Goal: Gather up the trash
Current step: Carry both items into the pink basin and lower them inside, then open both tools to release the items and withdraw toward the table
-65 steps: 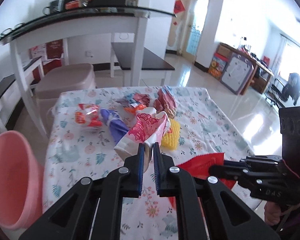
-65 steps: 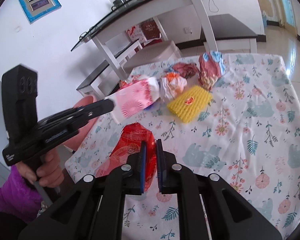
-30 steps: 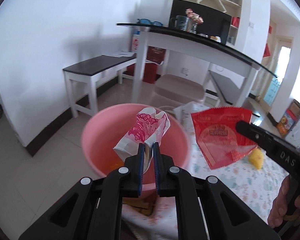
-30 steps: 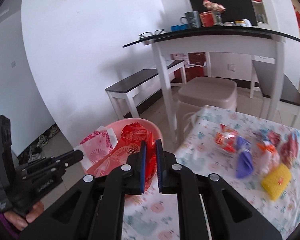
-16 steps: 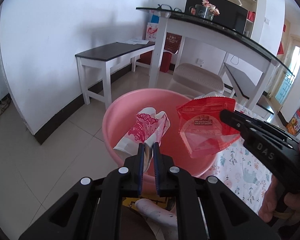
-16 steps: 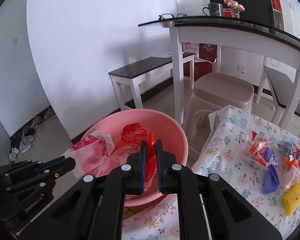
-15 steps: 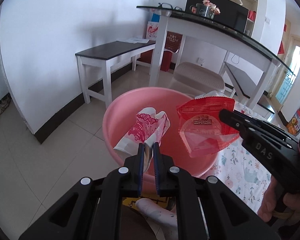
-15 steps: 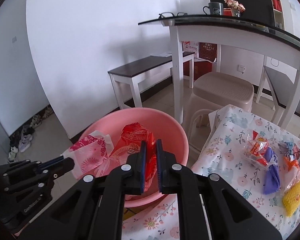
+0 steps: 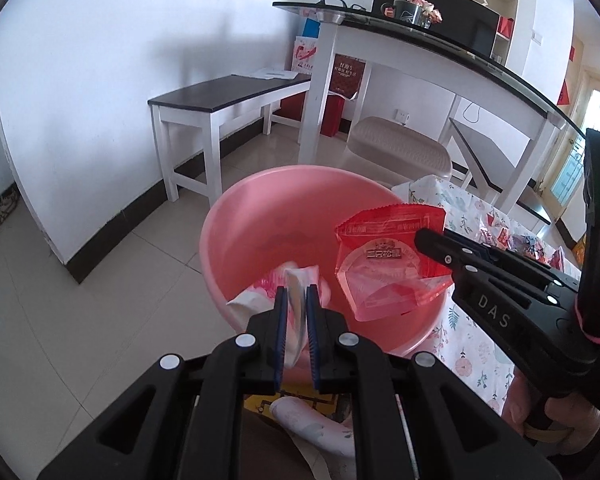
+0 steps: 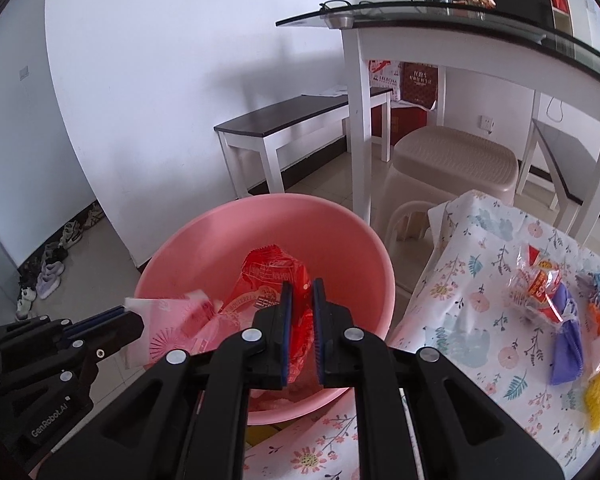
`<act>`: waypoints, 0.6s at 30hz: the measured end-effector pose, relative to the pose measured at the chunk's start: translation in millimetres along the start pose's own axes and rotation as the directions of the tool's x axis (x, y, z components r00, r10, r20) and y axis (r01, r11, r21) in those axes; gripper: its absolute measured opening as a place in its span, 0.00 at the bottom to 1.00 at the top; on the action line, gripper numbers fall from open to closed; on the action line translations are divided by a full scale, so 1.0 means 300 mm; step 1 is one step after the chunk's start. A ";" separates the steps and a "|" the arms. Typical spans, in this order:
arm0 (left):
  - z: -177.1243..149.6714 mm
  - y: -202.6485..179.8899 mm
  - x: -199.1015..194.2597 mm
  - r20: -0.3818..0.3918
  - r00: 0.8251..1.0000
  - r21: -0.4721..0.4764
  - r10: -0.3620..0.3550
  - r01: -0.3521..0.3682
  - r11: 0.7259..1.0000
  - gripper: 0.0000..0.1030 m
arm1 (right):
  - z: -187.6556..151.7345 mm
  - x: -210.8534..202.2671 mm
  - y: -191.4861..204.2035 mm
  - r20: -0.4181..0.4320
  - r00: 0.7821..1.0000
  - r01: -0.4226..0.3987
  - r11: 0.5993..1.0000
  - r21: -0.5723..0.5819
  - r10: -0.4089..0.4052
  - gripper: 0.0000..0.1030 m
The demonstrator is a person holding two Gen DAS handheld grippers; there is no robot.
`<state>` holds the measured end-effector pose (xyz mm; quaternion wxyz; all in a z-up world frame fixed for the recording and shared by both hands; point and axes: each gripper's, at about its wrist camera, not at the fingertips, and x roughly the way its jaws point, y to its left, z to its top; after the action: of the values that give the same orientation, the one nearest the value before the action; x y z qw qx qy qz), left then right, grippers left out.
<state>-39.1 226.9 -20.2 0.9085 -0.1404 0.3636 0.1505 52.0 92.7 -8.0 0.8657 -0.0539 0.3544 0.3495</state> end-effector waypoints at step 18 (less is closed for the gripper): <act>-0.002 -0.015 -0.044 0.031 0.999 0.000 0.009 -0.009 1.000 0.31 | -0.008 -0.058 -0.030 0.024 0.999 -0.026 0.999 0.023 0.026 0.24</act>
<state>-46.7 220.3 -10.7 0.9134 -0.1365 0.3499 0.1568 47.8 75.2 0.2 0.8658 -0.0348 0.3488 0.3571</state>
